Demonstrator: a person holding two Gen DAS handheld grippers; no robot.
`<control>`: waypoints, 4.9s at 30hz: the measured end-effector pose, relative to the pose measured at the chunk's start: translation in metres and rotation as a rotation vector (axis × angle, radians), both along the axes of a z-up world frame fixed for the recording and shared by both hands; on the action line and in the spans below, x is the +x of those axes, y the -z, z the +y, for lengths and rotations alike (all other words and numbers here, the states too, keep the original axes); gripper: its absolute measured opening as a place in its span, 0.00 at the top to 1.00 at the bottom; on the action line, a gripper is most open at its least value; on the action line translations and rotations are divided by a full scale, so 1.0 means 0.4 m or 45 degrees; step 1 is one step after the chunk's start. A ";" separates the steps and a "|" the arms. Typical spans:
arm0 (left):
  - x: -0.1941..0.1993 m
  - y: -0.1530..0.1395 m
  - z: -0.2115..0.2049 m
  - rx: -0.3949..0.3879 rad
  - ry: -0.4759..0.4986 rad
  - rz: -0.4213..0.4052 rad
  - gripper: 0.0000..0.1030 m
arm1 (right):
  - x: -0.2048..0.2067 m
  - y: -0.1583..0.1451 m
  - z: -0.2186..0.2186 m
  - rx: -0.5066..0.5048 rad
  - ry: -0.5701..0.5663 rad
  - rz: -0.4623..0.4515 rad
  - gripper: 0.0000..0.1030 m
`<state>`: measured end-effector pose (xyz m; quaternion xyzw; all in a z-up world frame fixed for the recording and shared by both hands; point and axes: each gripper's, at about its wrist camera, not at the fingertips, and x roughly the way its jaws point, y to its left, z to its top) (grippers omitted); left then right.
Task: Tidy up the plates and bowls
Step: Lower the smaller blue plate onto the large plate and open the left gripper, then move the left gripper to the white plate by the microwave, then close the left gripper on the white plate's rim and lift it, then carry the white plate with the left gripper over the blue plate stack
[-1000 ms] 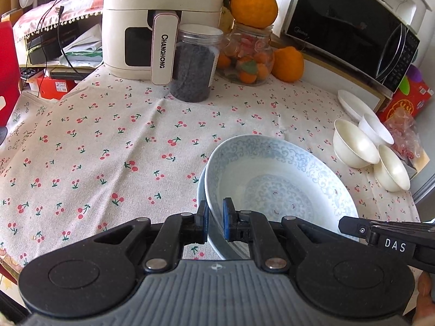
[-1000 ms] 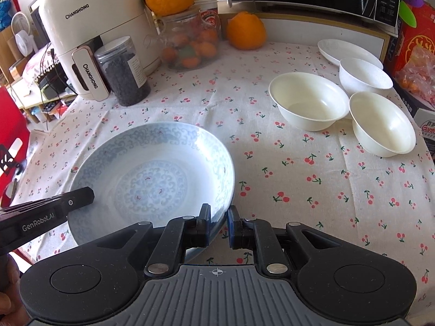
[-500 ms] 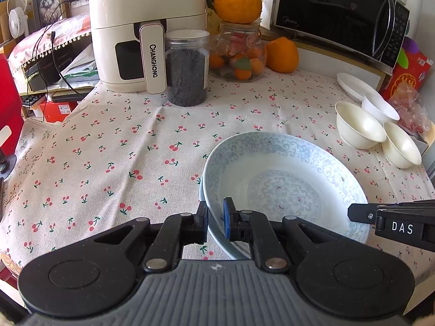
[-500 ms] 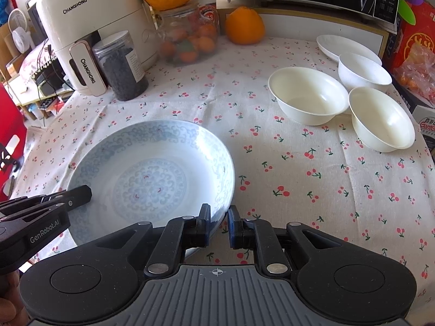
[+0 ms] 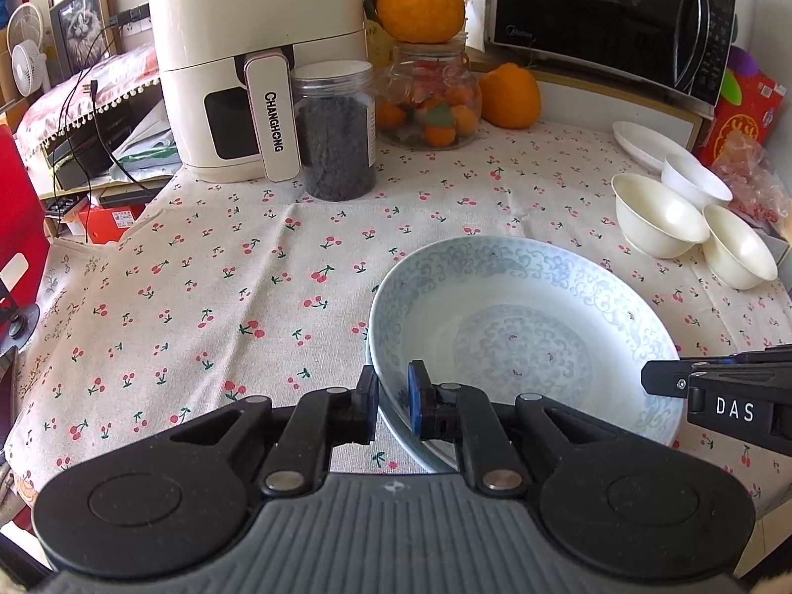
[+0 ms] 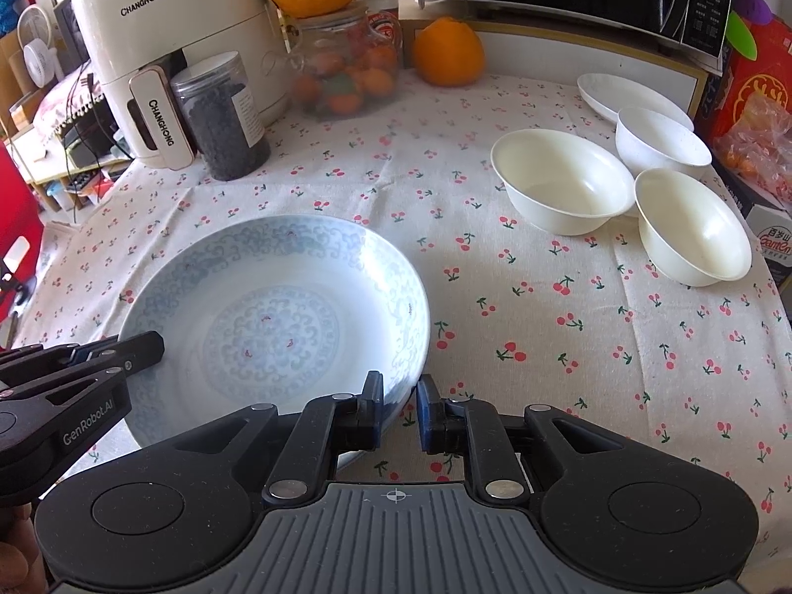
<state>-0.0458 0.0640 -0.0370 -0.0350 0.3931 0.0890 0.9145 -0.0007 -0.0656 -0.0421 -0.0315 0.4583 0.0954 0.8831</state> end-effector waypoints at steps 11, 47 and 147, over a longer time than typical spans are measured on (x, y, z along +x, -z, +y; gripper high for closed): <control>0.008 0.011 0.007 -0.020 -0.021 0.035 0.86 | -0.005 0.006 0.011 -0.044 -0.012 -0.039 0.82; 0.122 -0.059 -0.080 -0.050 0.039 0.001 0.19 | 0.094 -0.066 -0.199 0.210 0.157 0.032 0.23; 0.913 -0.029 -0.437 -0.794 0.120 0.024 0.90 | 0.737 -0.040 -0.865 0.695 0.635 -0.139 0.88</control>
